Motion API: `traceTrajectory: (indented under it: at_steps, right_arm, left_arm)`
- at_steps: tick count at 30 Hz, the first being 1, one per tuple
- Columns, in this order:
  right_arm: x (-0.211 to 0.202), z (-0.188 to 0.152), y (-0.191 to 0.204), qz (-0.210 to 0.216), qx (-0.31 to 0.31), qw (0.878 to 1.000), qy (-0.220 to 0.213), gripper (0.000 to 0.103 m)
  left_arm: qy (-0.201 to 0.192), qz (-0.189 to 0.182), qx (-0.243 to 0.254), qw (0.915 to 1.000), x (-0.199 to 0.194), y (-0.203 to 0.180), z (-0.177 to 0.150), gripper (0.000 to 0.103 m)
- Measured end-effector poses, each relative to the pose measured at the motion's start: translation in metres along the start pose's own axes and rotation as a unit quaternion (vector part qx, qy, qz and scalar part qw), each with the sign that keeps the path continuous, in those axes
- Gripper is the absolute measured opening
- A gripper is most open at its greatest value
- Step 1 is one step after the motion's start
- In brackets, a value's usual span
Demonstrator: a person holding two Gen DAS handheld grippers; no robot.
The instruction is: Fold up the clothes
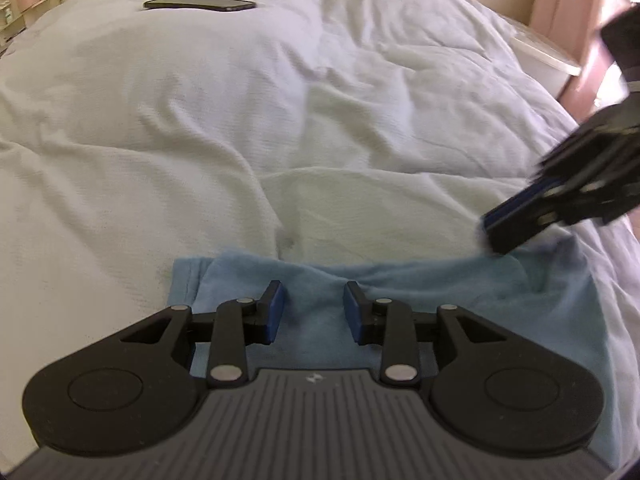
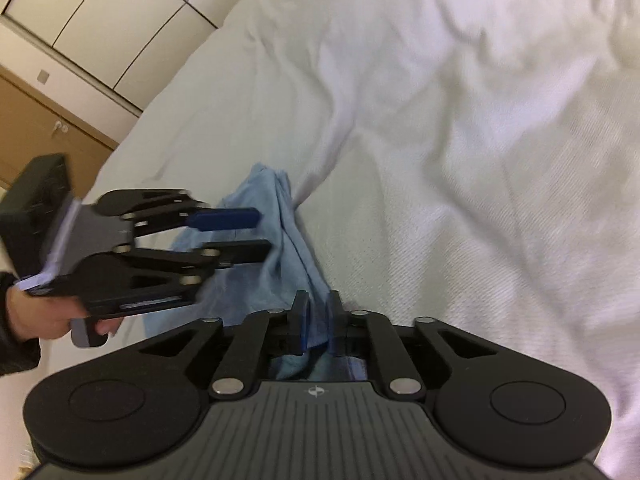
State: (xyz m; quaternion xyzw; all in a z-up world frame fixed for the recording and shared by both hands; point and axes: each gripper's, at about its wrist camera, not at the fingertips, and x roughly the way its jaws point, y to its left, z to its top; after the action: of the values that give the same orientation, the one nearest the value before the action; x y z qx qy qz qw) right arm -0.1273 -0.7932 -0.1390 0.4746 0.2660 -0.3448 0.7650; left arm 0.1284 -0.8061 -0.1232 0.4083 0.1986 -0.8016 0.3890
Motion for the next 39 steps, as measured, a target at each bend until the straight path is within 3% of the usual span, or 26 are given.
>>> traceTrajectory:
  at_steps: [3, 6, 10, 14, 16, 18, 23, 27, 30, 35, 39]
  right_arm:
    - [-0.020, -0.005, 0.015, -0.020, -0.024, 0.999, -0.031, 0.019]
    - [-0.028, -0.018, 0.038, -0.013, -0.056, 0.997, -0.047, 0.018]
    - [-0.010, -0.033, 0.056, 0.009, -0.098, 0.995, -0.019, 0.018]
    - [0.000, -0.040, 0.039, -0.046, -0.078, 0.996, -0.003, 0.017]
    - [-0.004, -0.042, 0.028, -0.079, -0.061, 0.995, -0.011, 0.014]
    - [-0.016, -0.044, 0.022, -0.099, -0.046, 0.994, -0.021, 0.019]
    - [-0.037, -0.047, 0.028, -0.083, -0.037, 0.995, -0.038, 0.025]
    - [-0.038, -0.053, 0.033, -0.067, -0.027, 0.997, -0.032, 0.035]
    - [-0.041, -0.060, 0.037, -0.053, -0.036, 0.998, -0.018, 0.035]
    - [-0.033, -0.058, 0.041, -0.036, -0.052, 0.998, -0.007, 0.034]
    - [-0.030, -0.054, 0.034, -0.066, -0.040, 0.997, 0.008, 0.034]
  left_arm:
    - [-0.005, 0.019, -0.009, 0.9998, 0.001, 0.005, 0.003, 0.030]
    - [-0.009, 0.033, -0.019, 0.9992, -0.008, 0.012, 0.002, 0.030]
    - [-0.012, 0.041, -0.020, 0.9989, -0.029, 0.014, -0.003, 0.028]
    - [-0.013, 0.045, -0.018, 0.9987, -0.052, 0.014, -0.010, 0.028]
    - [-0.014, 0.034, -0.013, 0.9993, -0.062, 0.004, -0.013, 0.028]
    - [-0.013, 0.007, -0.006, 0.9999, -0.067, -0.011, -0.017, 0.028]
    - [0.003, -0.035, 0.009, 0.9994, -0.053, -0.054, -0.020, 0.028]
    - [0.021, -0.022, -0.005, 0.9995, -0.028, -0.065, -0.020, 0.028]
    - [0.013, -0.007, -0.022, 0.9997, -0.037, -0.057, -0.017, 0.029]
    - [0.028, 0.049, -0.054, 0.9969, -0.057, -0.028, -0.021, 0.029]
    - [0.036, 0.086, -0.051, 0.9943, -0.085, -0.009, -0.032, 0.037]
